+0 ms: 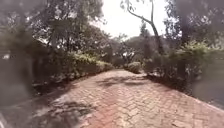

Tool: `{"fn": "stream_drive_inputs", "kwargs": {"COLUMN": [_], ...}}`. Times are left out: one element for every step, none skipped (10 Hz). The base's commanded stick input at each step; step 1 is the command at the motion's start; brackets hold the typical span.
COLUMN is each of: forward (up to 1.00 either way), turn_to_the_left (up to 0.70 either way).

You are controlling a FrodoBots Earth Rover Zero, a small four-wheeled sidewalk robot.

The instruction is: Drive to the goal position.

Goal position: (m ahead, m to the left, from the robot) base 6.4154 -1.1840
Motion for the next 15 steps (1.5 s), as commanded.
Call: {"fn": "stream_drive_inputs", "kwargs": {"forward": [0.70, 0.70, 0.70, 0.70, 0.70, 0.70, 0.70, 0.70, 0.70, 0.70, 0.70, 0.70, 0.70, 0.70, 0.70], "turn_to_the_left": [0.00, 0.00, 0.00, 0.00, 0.00, 0.00, 0.00, 0.00, 0.00, 0.00, 0.00, 0.00, 0.00, 0.00, 0.00]}}
